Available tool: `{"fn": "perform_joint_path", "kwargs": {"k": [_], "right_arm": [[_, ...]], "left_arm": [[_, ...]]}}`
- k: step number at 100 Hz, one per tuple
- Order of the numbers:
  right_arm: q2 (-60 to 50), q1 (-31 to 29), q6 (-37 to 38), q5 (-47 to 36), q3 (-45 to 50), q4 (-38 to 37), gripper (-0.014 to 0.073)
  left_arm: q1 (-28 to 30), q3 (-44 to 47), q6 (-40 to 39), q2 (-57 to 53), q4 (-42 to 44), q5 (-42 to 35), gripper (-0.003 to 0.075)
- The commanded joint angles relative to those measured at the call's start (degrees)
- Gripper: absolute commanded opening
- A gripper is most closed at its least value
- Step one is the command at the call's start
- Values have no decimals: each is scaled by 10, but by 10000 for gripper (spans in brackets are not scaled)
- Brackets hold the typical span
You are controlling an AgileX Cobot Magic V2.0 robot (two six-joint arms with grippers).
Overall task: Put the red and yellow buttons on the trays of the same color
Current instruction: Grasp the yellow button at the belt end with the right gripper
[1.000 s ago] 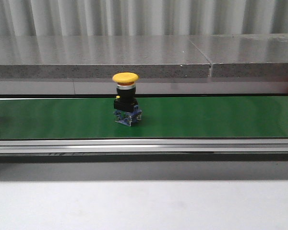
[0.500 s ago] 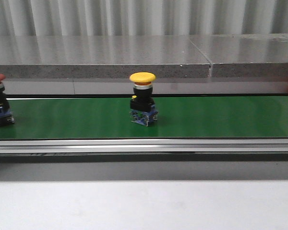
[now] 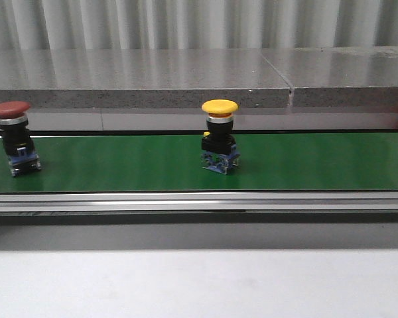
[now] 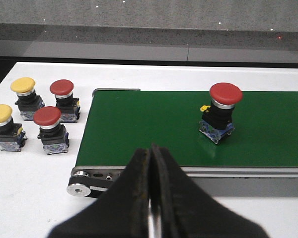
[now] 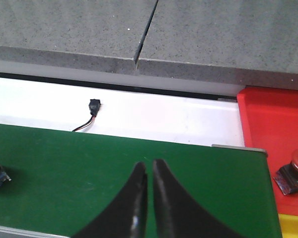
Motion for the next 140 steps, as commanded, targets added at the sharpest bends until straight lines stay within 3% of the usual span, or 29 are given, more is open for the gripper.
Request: {"fn": "perform_joint_path", "kwargs": {"k": [1, 7, 17, 40, 69, 95, 140], "right_arm": [[-3, 1, -5, -29, -15, -1, 291], [-3, 1, -5, -27, -15, 4, 477], [-2, 1, -5, -22, -15, 15, 668], [54, 14, -37, 39, -31, 15, 633], [184, 114, -49, 33, -59, 17, 633], [306, 169, -49, 26, -122, 17, 633], [440, 195, -49, 14, -220, 27, 633]], "left_arm": [[-4, -15, -3, 5, -1, -40, -21], [-4, -15, -3, 5, -1, -40, -21], [-4, -15, -3, 5, -1, -40, -21], [-4, -15, -3, 5, -1, -40, -21], [-4, -15, -3, 5, -1, -40, -21], [-4, -15, -3, 5, -1, -40, -21], [-4, -15, -3, 5, -1, -40, -21]]}}
